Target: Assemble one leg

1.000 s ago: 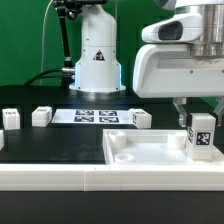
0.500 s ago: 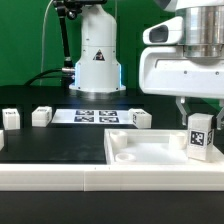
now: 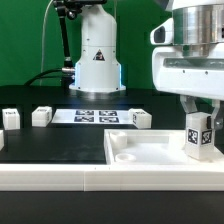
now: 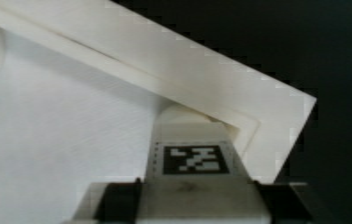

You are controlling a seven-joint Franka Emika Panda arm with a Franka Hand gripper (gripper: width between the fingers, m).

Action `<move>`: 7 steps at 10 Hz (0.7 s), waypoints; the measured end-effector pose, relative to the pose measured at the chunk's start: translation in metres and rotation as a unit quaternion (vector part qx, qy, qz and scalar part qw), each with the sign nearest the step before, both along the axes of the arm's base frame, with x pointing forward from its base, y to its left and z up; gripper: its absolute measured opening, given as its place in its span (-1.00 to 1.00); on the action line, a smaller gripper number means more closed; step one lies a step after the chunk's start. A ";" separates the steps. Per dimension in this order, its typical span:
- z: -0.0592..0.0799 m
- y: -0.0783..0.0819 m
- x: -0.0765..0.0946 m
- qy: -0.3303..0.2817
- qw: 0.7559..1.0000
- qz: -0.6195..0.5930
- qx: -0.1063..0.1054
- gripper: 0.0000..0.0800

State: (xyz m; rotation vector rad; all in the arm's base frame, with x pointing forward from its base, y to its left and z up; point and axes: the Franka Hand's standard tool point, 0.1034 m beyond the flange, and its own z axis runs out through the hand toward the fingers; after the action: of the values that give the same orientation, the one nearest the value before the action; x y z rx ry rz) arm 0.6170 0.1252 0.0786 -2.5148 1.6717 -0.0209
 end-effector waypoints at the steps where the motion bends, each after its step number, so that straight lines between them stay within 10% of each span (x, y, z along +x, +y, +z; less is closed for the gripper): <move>1: 0.000 0.001 0.000 0.003 1.000 -0.028 0.004 -0.01; 2: 0.000 0.001 0.000 0.001 1.000 -0.014 0.003 0.41; 7: -0.001 -0.003 -0.002 -0.010 0.979 0.203 -0.019 0.62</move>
Offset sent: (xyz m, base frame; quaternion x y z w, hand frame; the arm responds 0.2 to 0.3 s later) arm -0.0050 -0.0083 -0.0007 -0.0098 -0.0019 -0.0837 0.9964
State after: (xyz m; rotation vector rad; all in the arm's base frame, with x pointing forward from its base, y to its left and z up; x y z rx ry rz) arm 0.6155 0.1221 0.0773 -2.8224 1.1314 -0.0402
